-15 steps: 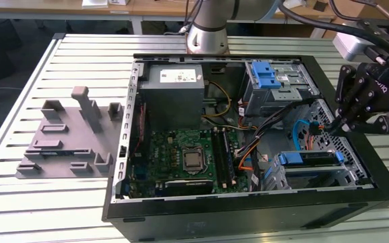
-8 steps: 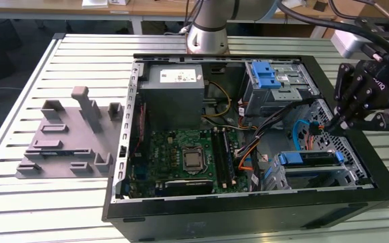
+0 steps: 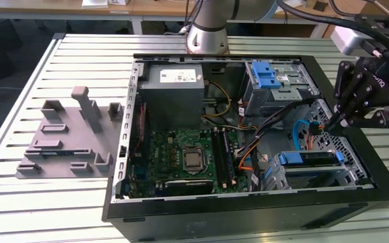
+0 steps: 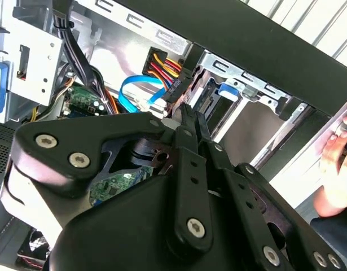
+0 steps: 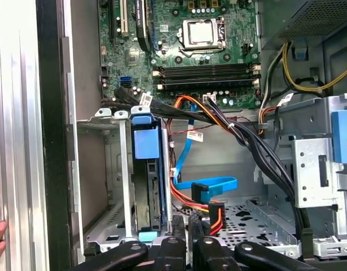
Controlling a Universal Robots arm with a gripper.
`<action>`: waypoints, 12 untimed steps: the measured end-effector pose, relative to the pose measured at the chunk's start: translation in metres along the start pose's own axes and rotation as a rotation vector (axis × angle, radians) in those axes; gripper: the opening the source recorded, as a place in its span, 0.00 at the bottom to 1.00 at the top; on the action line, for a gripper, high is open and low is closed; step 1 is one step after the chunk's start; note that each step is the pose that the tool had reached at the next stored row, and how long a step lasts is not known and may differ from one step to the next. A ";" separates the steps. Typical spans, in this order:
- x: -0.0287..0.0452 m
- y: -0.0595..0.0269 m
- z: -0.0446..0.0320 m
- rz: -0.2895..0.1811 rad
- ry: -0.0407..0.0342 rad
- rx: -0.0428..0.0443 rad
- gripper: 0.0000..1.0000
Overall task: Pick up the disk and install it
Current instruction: 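Insert the first disk wire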
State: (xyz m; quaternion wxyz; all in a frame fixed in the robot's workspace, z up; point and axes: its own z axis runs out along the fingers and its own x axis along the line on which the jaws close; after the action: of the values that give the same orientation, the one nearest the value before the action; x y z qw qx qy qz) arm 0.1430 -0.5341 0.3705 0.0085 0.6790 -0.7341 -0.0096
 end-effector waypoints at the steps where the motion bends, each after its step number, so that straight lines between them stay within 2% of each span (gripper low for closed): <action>1: -0.0009 0.0001 -0.0001 0.000 0.0002 0.0001 0.17; 4: -0.0051 0.0001 -0.0002 0.002 0.0045 -0.0016 0.17; 7: -0.0091 -0.0009 0.0004 0.004 0.0064 -0.0096 0.19; 8: -0.0101 -0.0012 0.0010 0.005 0.0064 -0.0121 0.25; 12: -0.0151 -0.0024 0.0030 0.013 0.0068 -0.0217 0.25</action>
State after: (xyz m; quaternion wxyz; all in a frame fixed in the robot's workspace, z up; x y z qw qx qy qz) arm 0.1464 -0.5193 0.3675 0.0185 0.6739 -0.7384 -0.0152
